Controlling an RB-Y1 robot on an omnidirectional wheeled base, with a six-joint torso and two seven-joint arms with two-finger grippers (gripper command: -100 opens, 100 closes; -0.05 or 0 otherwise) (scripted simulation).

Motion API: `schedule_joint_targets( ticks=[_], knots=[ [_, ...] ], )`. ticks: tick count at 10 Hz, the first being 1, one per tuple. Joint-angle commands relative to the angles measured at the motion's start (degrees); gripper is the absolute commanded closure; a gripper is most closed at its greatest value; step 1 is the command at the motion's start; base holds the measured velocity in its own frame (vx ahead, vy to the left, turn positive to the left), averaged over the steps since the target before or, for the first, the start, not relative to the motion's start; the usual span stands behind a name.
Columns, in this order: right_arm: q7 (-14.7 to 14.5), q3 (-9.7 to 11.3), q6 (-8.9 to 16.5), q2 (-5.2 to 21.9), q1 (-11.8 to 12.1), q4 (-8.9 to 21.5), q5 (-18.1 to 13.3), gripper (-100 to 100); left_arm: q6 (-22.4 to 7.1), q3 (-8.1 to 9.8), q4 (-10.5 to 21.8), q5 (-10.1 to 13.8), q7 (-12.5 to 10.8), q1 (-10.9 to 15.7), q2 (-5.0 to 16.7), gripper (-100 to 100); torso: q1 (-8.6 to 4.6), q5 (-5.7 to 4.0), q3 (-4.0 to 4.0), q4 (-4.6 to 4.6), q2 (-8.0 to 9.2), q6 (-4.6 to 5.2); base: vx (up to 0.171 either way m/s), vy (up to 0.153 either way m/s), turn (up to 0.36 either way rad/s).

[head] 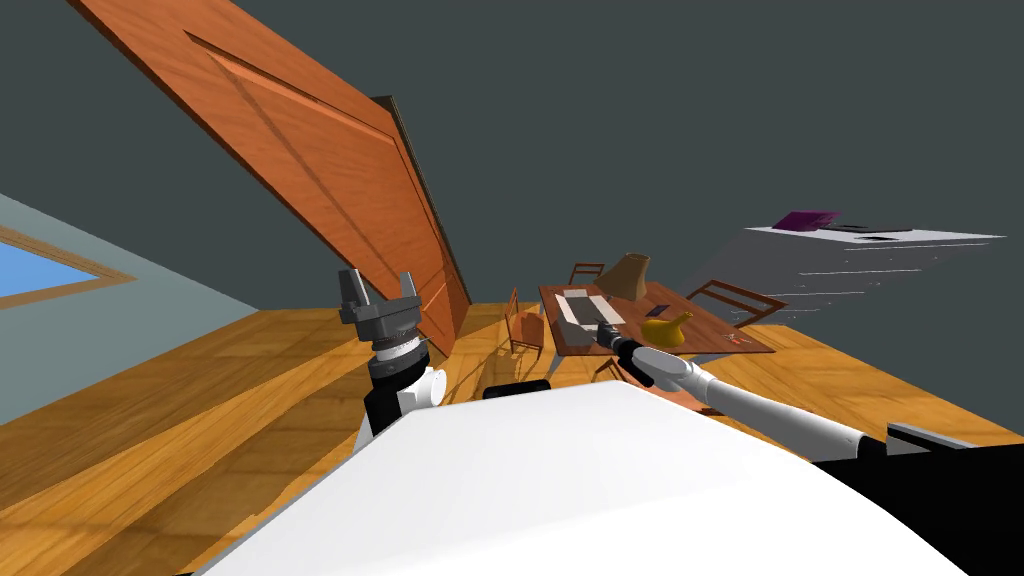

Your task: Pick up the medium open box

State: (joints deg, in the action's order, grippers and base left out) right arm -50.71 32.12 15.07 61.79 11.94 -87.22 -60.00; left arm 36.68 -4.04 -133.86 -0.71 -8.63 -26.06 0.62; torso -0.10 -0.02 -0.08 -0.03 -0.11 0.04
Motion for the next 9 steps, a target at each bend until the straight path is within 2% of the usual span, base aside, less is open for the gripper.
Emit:
schedule_joint_targets(
  ticks=[1,2,3,7,8,9],
  knots=[
    [0.57,2.73,2.31,0.76,0.38,-2.62,-0.33,-100,0.0,0.0,0.0,0.0,0.0,0.0,0.0,0,0.0,0.0,0.0,0.0,0.0,0.0,0.085,-0.025,-0.151],
    [0.3,1.47,1.22,0.15,0.32,-1.37,-0.54,-100,0.0,0.0,0.0,0.0,0.0,-0.01,0.0,0,-0.02,0.0,-0.02,-0.01,-0.04,0.03,0.044,-0.011,-0.036],
    [0.42,1.65,1.5,0.16,0.38,-1.54,-0.63,100,0.0,0.0,0.0,0.0,0.0,0.0,0.0,0,0.01,0.0,0.03,0.01,0.06,-0.01,0.007,-0.002,0.009],
    [-0.01,1.54,1.5,0.47,0.23,-1.52,-0.86,100,0.0,0.0,0.0,0.0,0.0,0.01,0.0,0,-0.28,-0.38,0.04,-0.04,0.14,0.12,0.001,-0.002,0.006],
    [0.02,1.52,1.54,0.47,0.22,-1.51,-0.86,0,0.0,0.0,0.0,0.0,0.0,0.01,0.0,0,-0.3,-0.38,0.04,-0.05,0.14,0.09,0.0,0.0,0.0],
    [-0.12,-1.36,-1.32,-0.97,0.05,1.36,-0.59,100,0.0,0.0,0.0,0.0,0.0,0.01,0.0,0,-0.3,-0.38,0.03,-0.06,0.14,0.09,-0.115,0.025,0.26]
  ],
)
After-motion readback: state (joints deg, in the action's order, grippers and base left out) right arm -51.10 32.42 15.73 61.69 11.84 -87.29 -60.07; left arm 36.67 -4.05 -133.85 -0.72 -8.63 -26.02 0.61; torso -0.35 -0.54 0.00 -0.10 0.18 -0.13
